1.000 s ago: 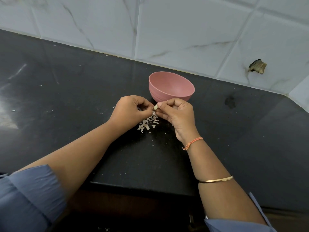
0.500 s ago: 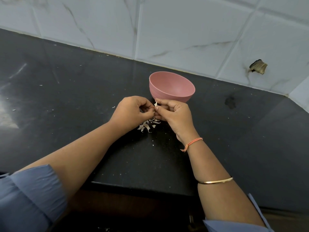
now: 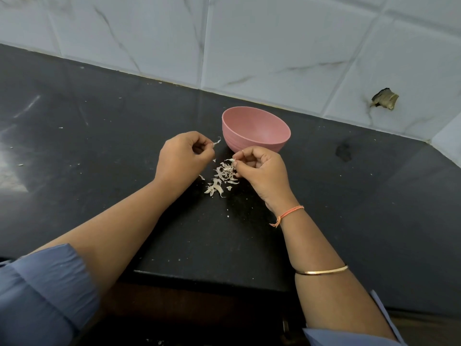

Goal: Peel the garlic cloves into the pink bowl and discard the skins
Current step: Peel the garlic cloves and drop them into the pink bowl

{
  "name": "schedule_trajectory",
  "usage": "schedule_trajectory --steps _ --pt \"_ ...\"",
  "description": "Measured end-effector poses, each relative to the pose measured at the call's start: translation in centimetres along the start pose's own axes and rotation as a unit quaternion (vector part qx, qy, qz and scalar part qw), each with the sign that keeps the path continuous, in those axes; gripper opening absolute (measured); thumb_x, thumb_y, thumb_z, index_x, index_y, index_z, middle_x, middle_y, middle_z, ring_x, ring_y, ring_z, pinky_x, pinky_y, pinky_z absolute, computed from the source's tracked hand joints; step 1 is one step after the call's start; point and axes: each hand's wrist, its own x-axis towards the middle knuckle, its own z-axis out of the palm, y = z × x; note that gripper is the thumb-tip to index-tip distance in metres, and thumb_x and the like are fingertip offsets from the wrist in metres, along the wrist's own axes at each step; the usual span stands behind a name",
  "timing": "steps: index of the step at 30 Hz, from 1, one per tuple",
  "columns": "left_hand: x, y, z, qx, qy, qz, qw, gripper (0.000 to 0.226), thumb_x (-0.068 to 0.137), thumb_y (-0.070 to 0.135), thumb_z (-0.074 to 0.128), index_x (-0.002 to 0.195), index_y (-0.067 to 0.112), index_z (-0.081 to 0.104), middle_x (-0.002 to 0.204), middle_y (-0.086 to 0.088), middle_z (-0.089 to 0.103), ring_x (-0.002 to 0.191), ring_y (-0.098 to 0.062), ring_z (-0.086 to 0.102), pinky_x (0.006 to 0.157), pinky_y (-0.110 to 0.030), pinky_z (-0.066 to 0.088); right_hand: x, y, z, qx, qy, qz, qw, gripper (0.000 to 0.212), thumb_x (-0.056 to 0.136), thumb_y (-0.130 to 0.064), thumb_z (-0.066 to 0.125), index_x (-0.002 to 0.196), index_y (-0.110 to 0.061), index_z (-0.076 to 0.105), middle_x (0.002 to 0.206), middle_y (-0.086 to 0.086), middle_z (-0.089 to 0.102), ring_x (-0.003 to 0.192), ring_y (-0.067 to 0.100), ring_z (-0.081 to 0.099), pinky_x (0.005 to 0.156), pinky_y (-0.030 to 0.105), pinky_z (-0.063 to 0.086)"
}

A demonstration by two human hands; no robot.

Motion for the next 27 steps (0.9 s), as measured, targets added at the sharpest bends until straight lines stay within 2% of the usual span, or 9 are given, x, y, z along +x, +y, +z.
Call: schedule_trajectory --steps 5,9,14,19,27 --pt "-0.20 -0.14 0.28 -0.012 -0.033 0.001 0.999 0.024 0.083 0.039 0.067 0.069 0.020 0.069 0.058 0.008 0.062 0.050 -0.003 0.050 0.049 -0.011 0.037 0.08 0.12 -0.15 -0.008 0.022 -0.020 1.000 0.018 0.079 0.002 0.066 0.083 -0.015 0.068 0.080 0.000 0.069 0.072 0.007 0.064 0.073 0.023 0.057" --pt "-0.46 0.28 0.22 -0.056 -0.085 0.034 0.994 0.006 0.080 0.028 0.072 0.083 0.024 0.071 0.074 0.012 0.068 0.070 0.001 0.063 0.060 -0.006 0.047 0.25 0.13 -0.22 -0.008 0.032 -0.034 0.999 0.019 0.078 0.003 0.067 0.088 -0.014 0.065 0.087 0.001 0.068 0.074 0.006 0.062 0.074 0.019 0.054" --pt "-0.75 0.45 0.19 -0.067 -0.125 0.056 0.988 0.011 0.083 0.021 0.068 0.085 0.033 0.069 0.074 0.017 0.067 0.067 0.003 0.064 0.066 -0.017 0.055 0.16 0.11 -0.08 0.007 0.013 -0.039 0.999 0.017 0.078 0.001 0.070 0.085 -0.014 0.064 0.087 0.008 0.069 0.079 0.015 0.066 0.074 0.022 0.056" --pt "-0.80 0.49 0.06 -0.051 -0.131 0.077 0.987 0.012 0.085 0.021 0.066 0.085 0.033 0.069 0.074 0.019 0.066 0.069 0.000 0.064 0.062 -0.016 0.054 0.07 -0.01 -0.06 0.014 0.002 -0.039 0.999 0.014 0.077 0.001 0.070 0.086 -0.009 0.065 0.083 0.004 0.069 0.077 0.012 0.067 0.073 0.021 0.056" --pt "-0.62 0.29 0.17 -0.013 -0.107 0.075 0.991 0.010 0.083 0.018 0.065 0.086 0.022 0.074 0.071 0.018 0.065 0.066 -0.003 0.064 0.064 -0.022 0.055 -0.09 -0.18 0.03 0.021 -0.025 -0.055 0.998 0.022 0.078 0.005 0.068 0.087 -0.014 0.066 0.082 -0.002 0.068 0.076 0.005 0.066 0.072 0.018 0.054"
